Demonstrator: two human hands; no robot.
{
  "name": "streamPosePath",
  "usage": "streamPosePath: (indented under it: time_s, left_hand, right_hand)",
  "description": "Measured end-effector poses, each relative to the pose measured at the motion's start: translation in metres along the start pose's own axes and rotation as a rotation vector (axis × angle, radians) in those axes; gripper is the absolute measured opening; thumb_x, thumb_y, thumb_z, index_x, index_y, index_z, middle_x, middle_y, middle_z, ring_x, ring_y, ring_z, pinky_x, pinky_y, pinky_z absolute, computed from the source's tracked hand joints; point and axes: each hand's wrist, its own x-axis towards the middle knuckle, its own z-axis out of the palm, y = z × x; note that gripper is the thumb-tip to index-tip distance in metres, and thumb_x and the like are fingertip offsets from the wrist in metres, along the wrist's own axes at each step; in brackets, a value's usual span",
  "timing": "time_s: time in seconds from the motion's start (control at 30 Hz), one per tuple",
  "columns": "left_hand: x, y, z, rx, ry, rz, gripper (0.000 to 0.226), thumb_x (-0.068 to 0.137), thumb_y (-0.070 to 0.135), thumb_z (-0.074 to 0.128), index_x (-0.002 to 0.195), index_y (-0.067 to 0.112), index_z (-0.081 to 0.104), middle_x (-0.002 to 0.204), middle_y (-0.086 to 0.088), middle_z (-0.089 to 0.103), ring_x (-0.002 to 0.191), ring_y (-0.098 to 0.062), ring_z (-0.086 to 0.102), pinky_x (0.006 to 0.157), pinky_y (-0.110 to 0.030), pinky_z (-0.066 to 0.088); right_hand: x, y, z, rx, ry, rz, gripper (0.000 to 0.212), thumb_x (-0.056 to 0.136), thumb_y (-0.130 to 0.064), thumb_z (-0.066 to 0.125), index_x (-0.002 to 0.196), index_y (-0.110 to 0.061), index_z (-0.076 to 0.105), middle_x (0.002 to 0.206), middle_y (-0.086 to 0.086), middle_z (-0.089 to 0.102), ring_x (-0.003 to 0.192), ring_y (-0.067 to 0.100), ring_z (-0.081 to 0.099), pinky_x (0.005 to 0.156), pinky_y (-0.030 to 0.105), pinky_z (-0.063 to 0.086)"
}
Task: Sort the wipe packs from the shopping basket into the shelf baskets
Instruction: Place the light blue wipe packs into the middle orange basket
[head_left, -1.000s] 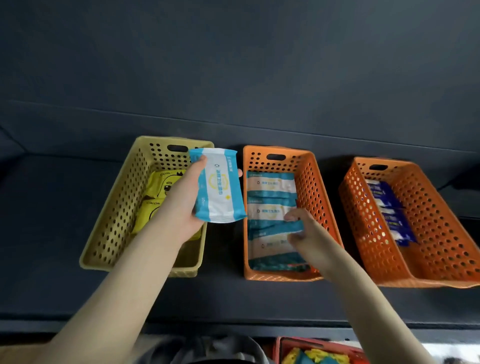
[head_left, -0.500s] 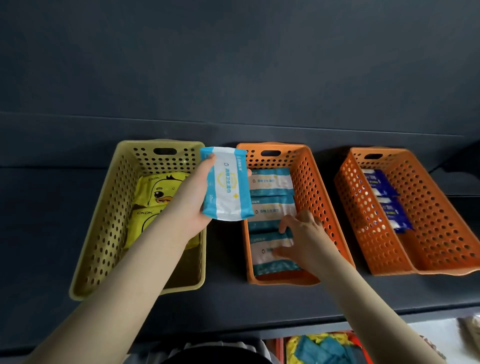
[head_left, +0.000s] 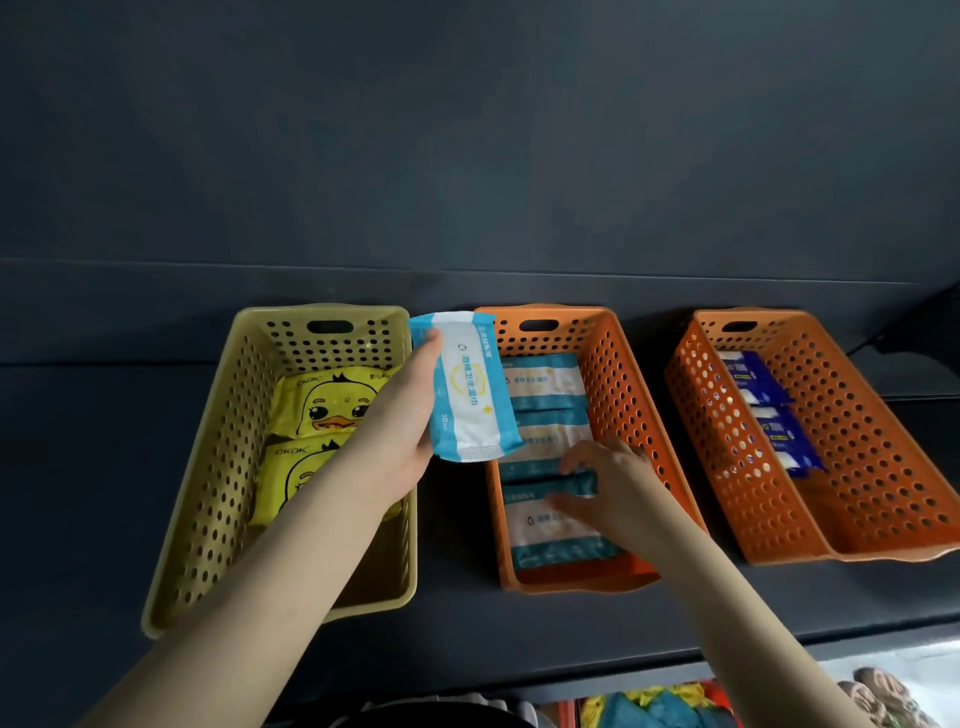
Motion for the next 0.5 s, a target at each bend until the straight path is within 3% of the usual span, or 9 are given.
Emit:
streamPosePath:
  time_s: [0.1, 0.17, 0.23, 0.3, 0.4, 0.5]
  left_hand:
    - [0.003, -0.005, 0.002, 0.040, 0.045, 0.056, 0.014, 0.098, 0.032, 0.052, 0.106, 0.024, 0.060, 0.104, 0.000, 0.070, 0.096, -0.015, 0.067, 0.081, -0.036, 0.057]
    - [0.009, -0.010, 0.003, 0.054, 0.048, 0.091, 0.015, 0.096, 0.020, 0.057, 0.110, 0.017, 0.057, 0.115, -0.009, 0.068, 0.105, -0.023, 0.068, 0.081, -0.038, 0.058]
    - [0.013, -0.016, 0.004, 0.072, 0.043, 0.123, 0.015, 0.092, 0.011, 0.061, 0.105, 0.014, 0.054, 0.117, -0.016, 0.066, 0.105, -0.027, 0.068, 0.080, -0.040, 0.059]
    - [0.015, -0.021, 0.007, 0.159, 0.076, 0.194, 0.019, 0.088, 0.008, 0.067, 0.102, 0.010, 0.054, 0.115, -0.017, 0.066, 0.102, -0.026, 0.069, 0.086, -0.044, 0.057]
    - [0.020, -0.025, 0.007, 0.410, 0.165, 0.387, 0.022, 0.086, 0.014, 0.070, 0.105, 0.014, 0.060, 0.111, -0.004, 0.067, 0.104, -0.015, 0.064, 0.096, -0.035, 0.052]
    - [0.029, -0.024, 0.004, 0.400, 0.169, 0.402, 0.035, 0.094, 0.013, 0.060, 0.126, 0.022, 0.052, 0.136, 0.005, 0.053, 0.123, -0.006, 0.050, 0.103, -0.022, 0.039]
  right_hand:
    - [0.000, -0.019, -0.019, 0.739, 0.040, 0.118, 0.025, 0.094, -0.044, 0.055, 0.104, -0.023, 0.064, 0.100, -0.005, 0.071, 0.088, 0.011, 0.069, 0.078, 0.025, 0.056]
    - [0.005, -0.026, -0.026, 1.154, -0.090, 0.222, 0.032, 0.093, -0.047, 0.053, 0.110, -0.022, 0.064, 0.099, 0.002, 0.074, 0.093, 0.021, 0.071, 0.080, 0.032, 0.056]
    - [0.011, -0.030, -0.026, 1.352, -0.167, 0.205, 0.042, 0.087, -0.047, 0.060, 0.119, -0.019, 0.063, 0.108, 0.007, 0.073, 0.100, 0.027, 0.070, 0.082, 0.035, 0.055]
    - [0.019, -0.034, -0.026, 1.517, -0.093, 0.166, 0.050, 0.080, -0.034, 0.068, 0.124, -0.012, 0.059, 0.113, 0.010, 0.071, 0.104, 0.027, 0.069, 0.081, 0.035, 0.056]
    - [0.034, -0.027, -0.035, 1.475, 0.218, 0.145, 0.035, 0.081, -0.012, 0.071, 0.113, -0.003, 0.060, 0.106, 0.013, 0.072, 0.098, 0.029, 0.070, 0.085, 0.045, 0.057]
    - [0.058, -0.013, -0.052, 0.954, 0.504, 0.095, 0.013, 0.088, -0.015, 0.067, 0.099, -0.017, 0.060, 0.095, 0.001, 0.071, 0.086, 0.020, 0.071, 0.079, 0.044, 0.059]
